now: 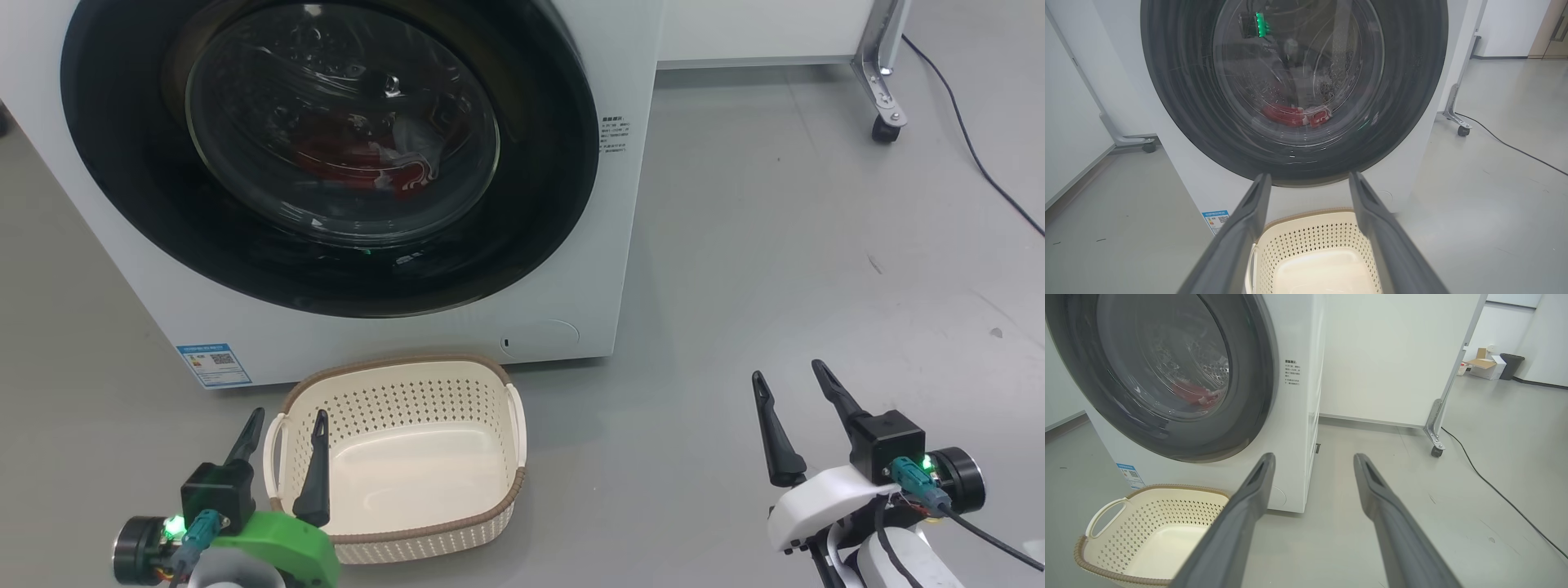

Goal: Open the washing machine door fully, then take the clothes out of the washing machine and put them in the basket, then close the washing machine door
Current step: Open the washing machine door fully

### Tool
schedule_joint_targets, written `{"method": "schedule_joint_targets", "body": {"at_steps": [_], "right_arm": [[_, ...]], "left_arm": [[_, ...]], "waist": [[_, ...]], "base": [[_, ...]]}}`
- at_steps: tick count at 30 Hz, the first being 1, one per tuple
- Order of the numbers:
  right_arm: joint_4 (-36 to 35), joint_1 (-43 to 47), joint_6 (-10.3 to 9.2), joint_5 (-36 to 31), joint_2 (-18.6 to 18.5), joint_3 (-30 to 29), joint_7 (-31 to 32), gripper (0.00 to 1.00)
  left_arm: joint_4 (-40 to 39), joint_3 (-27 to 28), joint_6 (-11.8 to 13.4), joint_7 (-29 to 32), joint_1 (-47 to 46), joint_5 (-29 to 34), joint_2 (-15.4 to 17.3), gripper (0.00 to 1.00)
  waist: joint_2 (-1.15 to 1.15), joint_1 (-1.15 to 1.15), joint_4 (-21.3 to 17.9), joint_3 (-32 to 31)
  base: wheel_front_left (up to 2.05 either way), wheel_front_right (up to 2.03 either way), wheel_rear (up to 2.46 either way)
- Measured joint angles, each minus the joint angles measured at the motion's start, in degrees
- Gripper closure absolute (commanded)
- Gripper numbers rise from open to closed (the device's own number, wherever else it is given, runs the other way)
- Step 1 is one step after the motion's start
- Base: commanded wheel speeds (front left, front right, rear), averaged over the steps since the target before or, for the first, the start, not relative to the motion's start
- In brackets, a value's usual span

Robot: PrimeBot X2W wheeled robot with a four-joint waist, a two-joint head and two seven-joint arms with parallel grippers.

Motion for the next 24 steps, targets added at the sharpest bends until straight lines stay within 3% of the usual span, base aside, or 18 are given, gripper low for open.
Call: {"method": "schedule_joint_targets", "body": {"at_steps": [1, 3, 24], "right_arm": [[0.0, 0.0, 0.0, 0.0, 0.1, -0.1, 0.0, 0.11], [0.0, 0.0, 0.03, 0.0, 0.3, -0.6, 0.0, 1.0], [0.8, 0.0, 2.11, 1.3, 1.9, -2.8, 0.0, 1.0]], "left_arm": [[0.0, 0.0, 0.0, 0.0, 0.0, 0.0, 0.0, 0.0], [0.0, 0.1, 0.0, 0.0, 0.0, 0.0, -0.1, 0.0], [0.1, 0.8, -0.3, 0.0, -0.3, 0.7, -0.6, 0.0]], "waist": [[0.0, 0.0, 0.0, 0.0], [0.0, 0.0, 0.0, 0.0], [0.0, 0.0, 0.3, 0.4]], "base": [[0.0, 0.0, 0.0], [0.0, 0.0, 0.0], [0.0, 0.0, 0.0]]}}
